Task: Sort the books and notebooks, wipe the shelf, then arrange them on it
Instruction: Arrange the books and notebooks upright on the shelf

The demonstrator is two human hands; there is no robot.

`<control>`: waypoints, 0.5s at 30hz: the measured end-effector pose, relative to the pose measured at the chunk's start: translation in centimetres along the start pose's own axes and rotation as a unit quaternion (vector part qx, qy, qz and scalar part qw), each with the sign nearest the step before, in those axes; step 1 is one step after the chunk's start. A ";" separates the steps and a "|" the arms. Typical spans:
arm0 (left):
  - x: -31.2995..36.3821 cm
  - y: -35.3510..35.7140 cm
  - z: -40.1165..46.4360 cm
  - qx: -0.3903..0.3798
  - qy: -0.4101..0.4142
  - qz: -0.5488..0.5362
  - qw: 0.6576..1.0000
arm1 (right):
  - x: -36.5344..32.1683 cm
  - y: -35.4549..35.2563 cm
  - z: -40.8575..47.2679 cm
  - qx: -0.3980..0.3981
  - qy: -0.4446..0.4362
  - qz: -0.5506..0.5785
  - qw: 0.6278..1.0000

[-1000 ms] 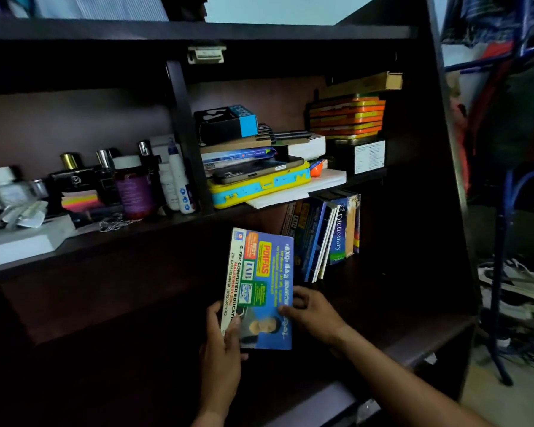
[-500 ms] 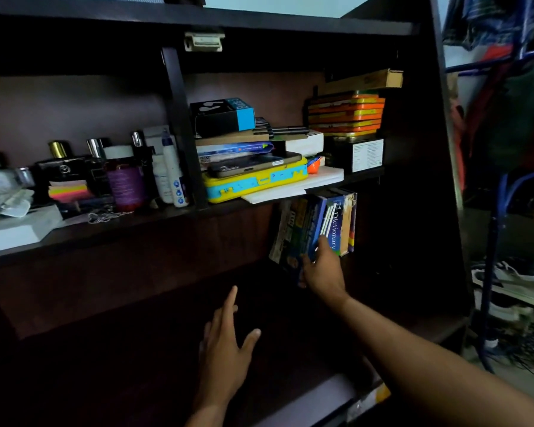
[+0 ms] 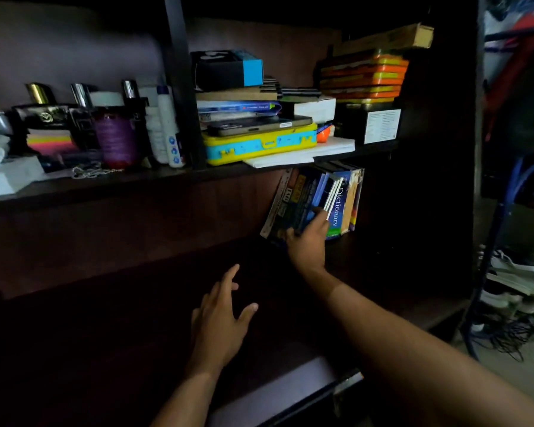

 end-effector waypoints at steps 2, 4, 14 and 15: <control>0.0 0.0 0.0 -0.002 -0.002 0.000 1.000 | 0.1 0.4 -0.6 -0.019 -0.013 0.007 1.000; 0.0 0.0 0.0 -0.006 -0.008 0.000 1.000 | 0.3 0.6 -1.1 -0.024 -0.028 0.014 0.999; 0.5 -0.2 -0.4 -0.005 -0.009 0.029 1.000 | 2.2 1.5 -4.2 -0.420 -0.205 -0.316 0.826; 0.5 -0.1 -0.4 -0.006 -0.010 0.030 0.999 | 2.4 1.8 -4.0 -0.430 -0.193 -0.316 0.824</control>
Point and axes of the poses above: each hand's wrist, its own z-axis towards the middle knuckle, its own y-axis out of the palm, x = y × z, the point moved 2 cm from there along z, towards the middle knuckle, and after that the axes turned 15 degrees about -y, right-handed, at the moved point
